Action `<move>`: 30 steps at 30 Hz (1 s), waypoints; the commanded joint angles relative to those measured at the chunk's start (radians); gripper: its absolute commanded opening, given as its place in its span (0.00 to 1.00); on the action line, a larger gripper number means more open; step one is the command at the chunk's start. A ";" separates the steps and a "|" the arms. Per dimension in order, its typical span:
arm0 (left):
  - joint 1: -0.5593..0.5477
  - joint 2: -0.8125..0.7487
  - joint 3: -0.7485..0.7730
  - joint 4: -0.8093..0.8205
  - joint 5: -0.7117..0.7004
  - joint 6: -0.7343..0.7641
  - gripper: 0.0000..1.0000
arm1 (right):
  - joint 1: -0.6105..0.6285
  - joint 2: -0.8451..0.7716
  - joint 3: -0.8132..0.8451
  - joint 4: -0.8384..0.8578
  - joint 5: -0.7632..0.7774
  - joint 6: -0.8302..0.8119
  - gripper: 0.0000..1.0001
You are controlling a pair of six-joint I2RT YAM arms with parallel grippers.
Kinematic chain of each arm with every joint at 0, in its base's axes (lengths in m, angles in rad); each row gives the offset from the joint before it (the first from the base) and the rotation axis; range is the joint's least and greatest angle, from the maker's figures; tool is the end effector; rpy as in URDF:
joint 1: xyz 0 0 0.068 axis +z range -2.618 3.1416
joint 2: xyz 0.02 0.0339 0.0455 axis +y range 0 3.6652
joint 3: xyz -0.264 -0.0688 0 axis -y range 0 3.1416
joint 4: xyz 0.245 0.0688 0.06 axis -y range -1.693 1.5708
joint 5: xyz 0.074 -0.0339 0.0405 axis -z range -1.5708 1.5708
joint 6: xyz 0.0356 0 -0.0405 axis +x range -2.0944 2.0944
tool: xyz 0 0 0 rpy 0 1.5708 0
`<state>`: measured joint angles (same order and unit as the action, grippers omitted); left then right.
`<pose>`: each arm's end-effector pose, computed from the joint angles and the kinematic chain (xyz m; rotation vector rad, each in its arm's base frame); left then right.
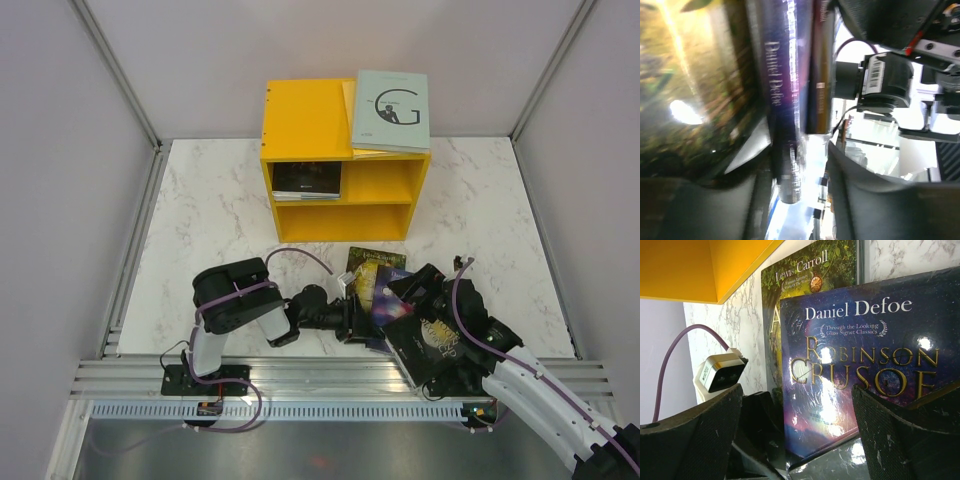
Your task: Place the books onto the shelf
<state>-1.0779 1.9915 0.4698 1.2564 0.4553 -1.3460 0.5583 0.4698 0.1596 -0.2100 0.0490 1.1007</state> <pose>0.1291 -0.2735 0.0849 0.0993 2.4063 -1.8905 0.1123 0.0681 0.1609 0.6296 2.1457 0.9189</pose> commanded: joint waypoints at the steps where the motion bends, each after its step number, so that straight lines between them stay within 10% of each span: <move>1: -0.007 -0.022 -0.011 0.026 0.009 0.028 0.45 | 0.006 0.009 -0.058 -0.184 -0.047 0.002 0.93; 16: -0.004 -0.037 -0.031 0.066 -0.026 0.031 0.02 | 0.006 0.010 -0.055 -0.184 -0.046 -0.001 0.93; 30: 0.097 -0.913 -0.141 -0.921 -0.316 0.337 0.02 | 0.011 0.059 0.061 -0.146 -0.116 -0.074 0.96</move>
<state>-1.0050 1.2259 0.3054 0.5255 0.2420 -1.1023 0.5613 0.5156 0.1883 -0.2886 -0.0151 1.0618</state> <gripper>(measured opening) 0.287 0.951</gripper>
